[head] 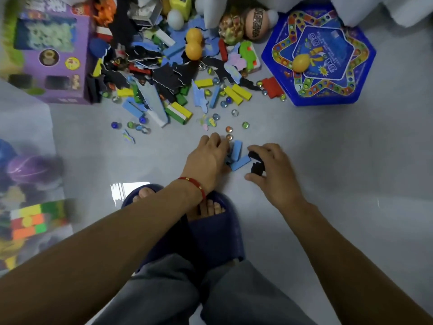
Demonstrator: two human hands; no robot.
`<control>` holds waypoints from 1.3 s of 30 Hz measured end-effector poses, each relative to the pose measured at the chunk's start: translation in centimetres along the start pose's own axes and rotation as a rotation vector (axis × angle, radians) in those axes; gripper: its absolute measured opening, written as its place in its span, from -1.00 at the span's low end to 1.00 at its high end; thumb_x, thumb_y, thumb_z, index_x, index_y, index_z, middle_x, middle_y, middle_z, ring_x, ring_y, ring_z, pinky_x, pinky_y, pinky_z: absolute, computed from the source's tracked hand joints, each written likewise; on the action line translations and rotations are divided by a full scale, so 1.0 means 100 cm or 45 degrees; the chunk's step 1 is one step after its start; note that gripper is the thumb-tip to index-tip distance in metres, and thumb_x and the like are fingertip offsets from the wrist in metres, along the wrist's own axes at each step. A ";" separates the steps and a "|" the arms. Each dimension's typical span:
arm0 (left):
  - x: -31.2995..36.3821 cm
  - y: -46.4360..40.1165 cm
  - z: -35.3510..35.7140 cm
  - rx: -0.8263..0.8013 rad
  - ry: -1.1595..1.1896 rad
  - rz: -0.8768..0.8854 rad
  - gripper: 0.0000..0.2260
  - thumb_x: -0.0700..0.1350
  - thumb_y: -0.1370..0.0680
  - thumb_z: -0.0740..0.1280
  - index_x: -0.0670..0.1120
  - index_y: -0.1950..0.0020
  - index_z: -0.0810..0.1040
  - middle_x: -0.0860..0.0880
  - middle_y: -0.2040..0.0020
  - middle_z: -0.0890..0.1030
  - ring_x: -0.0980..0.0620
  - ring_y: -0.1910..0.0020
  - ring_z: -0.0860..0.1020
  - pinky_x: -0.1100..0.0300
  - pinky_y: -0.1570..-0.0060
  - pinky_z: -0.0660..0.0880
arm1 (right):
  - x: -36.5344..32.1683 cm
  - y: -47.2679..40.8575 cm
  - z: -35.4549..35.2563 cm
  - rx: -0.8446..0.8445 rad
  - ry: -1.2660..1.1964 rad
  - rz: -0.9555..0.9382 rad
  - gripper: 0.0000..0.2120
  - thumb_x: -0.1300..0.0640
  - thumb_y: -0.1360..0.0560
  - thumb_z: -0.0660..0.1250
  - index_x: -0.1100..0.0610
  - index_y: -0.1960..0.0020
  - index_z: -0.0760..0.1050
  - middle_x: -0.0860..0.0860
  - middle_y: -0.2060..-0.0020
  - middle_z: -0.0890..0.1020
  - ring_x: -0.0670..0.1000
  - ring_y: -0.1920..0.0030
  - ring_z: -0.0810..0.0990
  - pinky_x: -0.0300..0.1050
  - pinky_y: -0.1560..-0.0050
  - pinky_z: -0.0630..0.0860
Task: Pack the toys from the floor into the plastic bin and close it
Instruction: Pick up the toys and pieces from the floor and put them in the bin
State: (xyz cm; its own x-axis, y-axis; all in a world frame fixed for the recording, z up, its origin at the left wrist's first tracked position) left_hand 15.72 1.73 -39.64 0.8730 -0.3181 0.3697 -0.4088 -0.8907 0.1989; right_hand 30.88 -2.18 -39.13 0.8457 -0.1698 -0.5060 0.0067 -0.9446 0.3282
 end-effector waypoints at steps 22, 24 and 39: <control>0.006 -0.009 -0.011 -0.130 0.244 -0.127 -0.74 -0.15 -0.55 0.26 -0.20 -0.20 0.34 -0.21 0.01 0.55 -0.16 0.22 0.43 0.06 0.25 0.28 | 0.005 0.015 -0.008 0.204 0.047 0.106 -0.80 0.30 -0.58 0.23 0.29 -0.19 0.44 0.21 0.00 0.52 0.18 0.03 0.51 0.02 0.07 0.44; 0.006 -0.012 -0.005 -0.106 0.181 -0.160 -0.57 0.05 -0.57 0.28 -0.16 -0.32 0.32 -0.17 -0.04 0.53 -0.19 0.15 0.51 0.05 0.25 0.37 | -0.006 0.014 -0.005 0.108 0.029 0.016 -0.78 0.26 -0.62 0.22 0.26 -0.26 0.44 0.15 -0.01 0.54 0.11 0.04 0.53 -0.03 0.08 0.45; -0.040 0.033 -0.020 -0.006 0.749 -0.582 -0.76 0.01 -0.62 0.25 -0.18 -0.01 0.44 -0.12 0.11 0.55 -0.08 0.20 0.50 0.03 0.25 0.40 | -0.042 0.009 0.032 0.023 0.296 -0.260 -0.78 0.26 -0.57 0.32 0.04 -0.13 0.39 0.12 -0.18 0.47 0.13 0.01 0.54 0.05 0.03 0.57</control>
State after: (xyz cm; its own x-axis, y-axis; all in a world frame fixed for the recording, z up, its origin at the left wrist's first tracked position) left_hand 10.36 0.76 -38.65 0.6700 0.3114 0.6739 -0.0411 -0.8908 0.4525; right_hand 25.65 -3.24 -39.28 0.9273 0.0909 -0.3631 0.1813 -0.9578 0.2232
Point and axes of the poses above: each hand's wrist, its own y-axis away from the middle knuckle, its own z-axis out of the palm, x = y × z, the point moved 9 cm from there along -y, towards the middle knuckle
